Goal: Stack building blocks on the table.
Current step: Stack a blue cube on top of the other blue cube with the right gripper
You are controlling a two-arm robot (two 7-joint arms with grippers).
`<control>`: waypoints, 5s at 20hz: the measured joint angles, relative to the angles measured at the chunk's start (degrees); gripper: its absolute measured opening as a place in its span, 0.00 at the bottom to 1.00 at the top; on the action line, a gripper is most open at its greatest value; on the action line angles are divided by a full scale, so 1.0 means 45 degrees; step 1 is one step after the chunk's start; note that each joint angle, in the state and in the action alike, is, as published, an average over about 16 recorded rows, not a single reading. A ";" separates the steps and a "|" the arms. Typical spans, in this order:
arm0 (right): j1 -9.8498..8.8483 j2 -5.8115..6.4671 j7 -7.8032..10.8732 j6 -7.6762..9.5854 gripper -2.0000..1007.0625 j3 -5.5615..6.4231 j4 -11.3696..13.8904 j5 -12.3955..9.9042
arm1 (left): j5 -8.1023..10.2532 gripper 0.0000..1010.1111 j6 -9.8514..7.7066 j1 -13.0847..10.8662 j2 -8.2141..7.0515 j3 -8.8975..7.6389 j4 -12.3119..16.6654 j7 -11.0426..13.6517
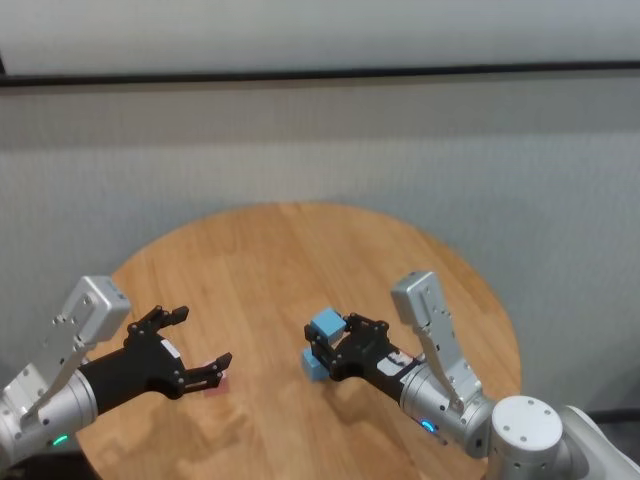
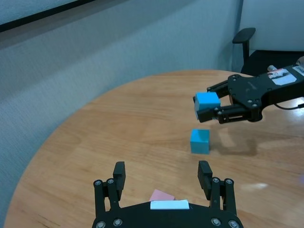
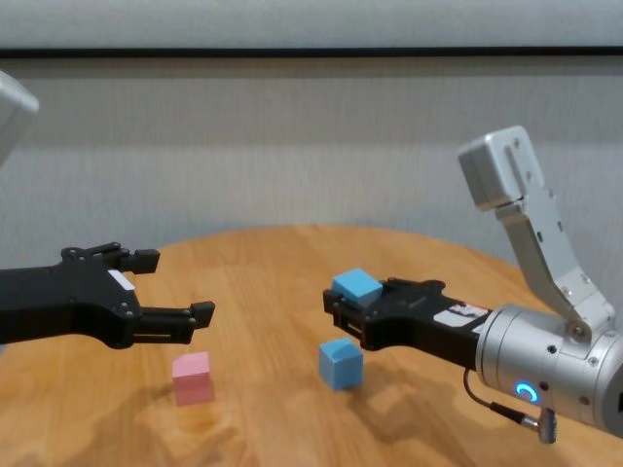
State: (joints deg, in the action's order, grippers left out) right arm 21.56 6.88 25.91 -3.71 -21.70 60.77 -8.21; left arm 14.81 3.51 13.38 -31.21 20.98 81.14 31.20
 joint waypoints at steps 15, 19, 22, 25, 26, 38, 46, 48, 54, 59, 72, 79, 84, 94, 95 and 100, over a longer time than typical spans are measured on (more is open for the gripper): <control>0.0048 0.0253 -0.0203 0.0695 0.37 -0.0574 0.0024 -0.0181 | 0.0000 0.99 0.0000 0.0000 0.0000 0.0000 0.0000 0.0000; 0.0096 0.0253 -0.0252 0.0701 0.37 -0.0679 -0.0080 -0.0274 | 0.0000 0.99 0.0000 0.0000 0.0000 0.0000 0.0000 0.0000; 0.0145 0.0233 -0.0294 0.0670 0.37 -0.0745 -0.0192 -0.0328 | 0.0000 0.99 0.0000 0.0000 0.0000 0.0000 0.0000 0.0000; 0.0207 0.0200 -0.0337 0.0622 0.37 -0.0802 -0.0334 -0.0359 | 0.0000 0.99 0.0000 0.0000 0.0000 0.0000 0.0000 0.0000; 0.0230 0.0186 -0.0352 0.0605 0.37 -0.0820 -0.0386 -0.0367 | 0.0000 0.99 0.0000 0.0000 0.0000 0.0000 0.0000 0.0000; 0.0507 0.0001 -0.0513 0.0382 0.37 -0.0929 -0.1008 -0.0331 | 0.0000 0.99 0.0000 0.0000 0.0000 0.0000 0.0000 0.0000; 0.0632 -0.0090 -0.0580 0.0249 0.37 -0.0935 -0.1324 -0.0243 | 0.0000 0.99 0.0000 0.0000 0.0000 0.0000 0.0000 0.0000; 0.0650 -0.0108 -0.0586 0.0224 0.37 -0.0931 -0.1374 -0.0224 | 0.0000 0.99 0.0000 0.0000 0.0000 0.0000 0.0000 0.0000; 0.0688 -0.0160 -0.0593 0.0165 0.37 -0.0917 -0.1484 -0.0183 | 0.0000 0.99 0.0000 0.0000 0.0000 0.0000 0.0000 0.0000; 0.0719 -0.0205 -0.0605 0.0122 0.37 -0.0903 -0.1573 -0.0149 | 0.0000 0.99 0.0000 0.0000 0.0000 0.0000 0.0000 0.0000; 0.0772 -0.0311 -0.0635 0.0029 0.37 -0.0868 -0.1769 -0.0071 | 0.0000 0.99 0.0000 0.0000 0.0000 0.0000 0.0000 0.0000; 0.0823 -0.0378 -0.0657 -0.0065 0.37 -0.0848 -0.1925 -0.0025 | 0.0000 0.99 0.0000 0.0000 0.0000 0.0000 0.0000 0.0000; 0.0873 -0.0430 -0.0670 -0.0141 0.37 -0.0826 -0.2048 0.0006 | 0.0000 0.99 0.0000 0.0000 0.0000 0.0000 0.0000 0.0000; 0.0886 -0.0480 -0.0689 -0.0231 0.38 -0.0785 -0.2128 0.0053 | 0.0000 0.99 0.0000 0.0000 0.0000 0.0000 0.0000 0.0000; 0.0882 -0.0482 -0.0691 -0.0241 0.38 -0.0779 -0.2127 0.0055 | 0.0000 0.99 0.0000 0.0000 0.0000 0.0000 0.0000 0.0000; 0.0842 -0.0484 -0.0708 -0.0282 0.45 -0.0747 -0.2082 0.0058 | 0.0000 0.99 0.0000 0.0000 0.0000 0.0000 0.0000 0.0000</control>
State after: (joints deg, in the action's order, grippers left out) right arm 25.35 4.70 22.72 -4.98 -25.06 51.40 -7.95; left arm 14.81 3.51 13.38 -31.21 20.98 81.14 31.20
